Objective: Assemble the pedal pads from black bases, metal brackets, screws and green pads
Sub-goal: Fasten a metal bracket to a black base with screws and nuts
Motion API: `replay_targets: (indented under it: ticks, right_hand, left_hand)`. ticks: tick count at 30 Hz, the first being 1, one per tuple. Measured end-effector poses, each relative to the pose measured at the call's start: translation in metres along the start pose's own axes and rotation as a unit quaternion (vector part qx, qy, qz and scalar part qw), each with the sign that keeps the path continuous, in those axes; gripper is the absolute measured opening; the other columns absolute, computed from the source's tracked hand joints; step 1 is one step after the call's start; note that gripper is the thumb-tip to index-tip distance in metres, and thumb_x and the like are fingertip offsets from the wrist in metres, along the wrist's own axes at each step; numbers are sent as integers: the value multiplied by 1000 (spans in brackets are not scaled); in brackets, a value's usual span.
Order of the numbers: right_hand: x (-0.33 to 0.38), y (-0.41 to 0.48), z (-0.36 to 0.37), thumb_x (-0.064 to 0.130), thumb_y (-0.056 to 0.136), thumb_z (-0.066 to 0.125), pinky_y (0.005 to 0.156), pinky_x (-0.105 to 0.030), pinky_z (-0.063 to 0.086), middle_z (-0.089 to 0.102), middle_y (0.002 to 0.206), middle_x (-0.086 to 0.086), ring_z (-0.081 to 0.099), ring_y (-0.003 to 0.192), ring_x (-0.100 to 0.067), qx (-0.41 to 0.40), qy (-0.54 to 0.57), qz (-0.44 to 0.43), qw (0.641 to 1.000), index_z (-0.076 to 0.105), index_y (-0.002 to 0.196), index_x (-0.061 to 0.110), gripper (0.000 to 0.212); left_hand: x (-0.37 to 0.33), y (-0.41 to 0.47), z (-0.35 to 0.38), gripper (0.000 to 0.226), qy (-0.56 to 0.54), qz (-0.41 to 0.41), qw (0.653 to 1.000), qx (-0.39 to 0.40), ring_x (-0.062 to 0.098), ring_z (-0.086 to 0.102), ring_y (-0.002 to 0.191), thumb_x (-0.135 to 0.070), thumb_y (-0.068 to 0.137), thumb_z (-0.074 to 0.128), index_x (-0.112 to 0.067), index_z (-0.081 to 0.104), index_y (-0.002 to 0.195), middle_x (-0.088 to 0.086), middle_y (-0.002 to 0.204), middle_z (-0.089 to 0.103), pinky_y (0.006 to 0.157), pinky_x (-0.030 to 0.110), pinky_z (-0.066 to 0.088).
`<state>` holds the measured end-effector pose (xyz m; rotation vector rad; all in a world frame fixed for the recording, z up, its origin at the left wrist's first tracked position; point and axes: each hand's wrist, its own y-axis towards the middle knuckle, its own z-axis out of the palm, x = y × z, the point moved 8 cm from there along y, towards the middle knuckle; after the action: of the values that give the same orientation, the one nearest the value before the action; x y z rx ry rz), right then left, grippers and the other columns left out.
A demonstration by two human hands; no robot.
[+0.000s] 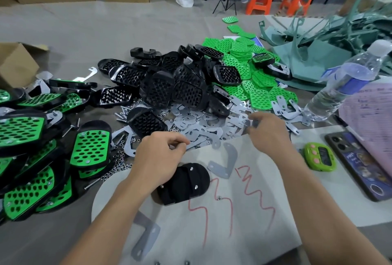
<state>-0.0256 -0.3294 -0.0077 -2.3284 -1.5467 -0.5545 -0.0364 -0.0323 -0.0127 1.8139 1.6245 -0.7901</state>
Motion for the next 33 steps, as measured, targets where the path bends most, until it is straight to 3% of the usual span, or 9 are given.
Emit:
replay_targets:
  ticks: [3,7,13,15,19,23,26,29,33]
  right_hand:
    - [3,4,14,23,93,63,93,-39,39,61,112,-1,51,115,-31,62,-56,-54,995,64,106,23,13]
    - [11,9,26,34,90,69,94,-39,33,48,115,-3,42,115,-28,55,-62,-76,994,54,107,16,29]
    - [25,16,28,18,88,72,113,-38,28,54,138,-12,39,138,-31,41,-36,-96,994,60,93,14,13]
    - [28,16,19,16,86,73,104,-39,37,61,115,-4,52,124,-31,10,-19,-102,995,59,86,19,14]
    - [22,15,6,18,79,77,58,-23,40,63,78,10,62,67,-12,-36,80,-21,996,60,78,29,20]
    - [12,7,0,11,70,78,56,-21,46,70,69,9,66,64,-9,-61,241,78,965,68,74,25,18]
    - [9,-5,-2,-3,71,72,56,-25,54,66,57,3,64,57,-17,-79,409,137,899,68,71,16,19]
    - [31,-21,-11,-12,77,66,61,-24,54,64,57,-1,58,57,-19,-56,519,75,850,64,74,10,22]
    - [83,-52,-22,-10,76,67,52,-18,45,67,60,-6,56,52,-13,44,436,-80,895,68,76,13,23]
  left_hand:
    - [-2,-2,3,19,-5,4,1000,6,-14,63,85,-25,89,72,-40,78,80,-38,80,68,70,6,43]
    - [-3,-3,5,18,-7,4,1000,5,-13,63,86,-25,89,73,-40,79,81,-38,81,68,72,10,45]
    - [-2,-7,2,22,-6,-1,1000,9,-13,64,84,-25,90,72,-44,77,80,-37,82,69,71,6,44]
    - [-2,-9,0,24,-11,-4,1000,10,-16,63,86,-23,90,72,-43,77,78,-39,83,68,70,1,41]
    - [0,-10,-4,21,-30,-15,999,6,-9,67,82,-23,90,72,-41,79,80,-32,84,72,74,8,49]
    - [-3,-11,-9,19,-43,-17,999,8,-8,67,83,-22,90,72,-39,80,84,-30,84,73,78,16,52]
    - [-8,-13,-11,21,-63,-13,998,9,-13,66,86,-21,90,73,-40,79,83,-32,83,72,81,16,50]
    - [-13,-16,-14,16,-79,-7,997,-2,-16,64,90,-26,90,74,-41,78,94,-36,90,71,90,22,52]
    - [-45,-28,-22,46,14,124,988,-93,-4,51,125,-29,88,74,-36,66,133,-25,135,60,112,12,28]
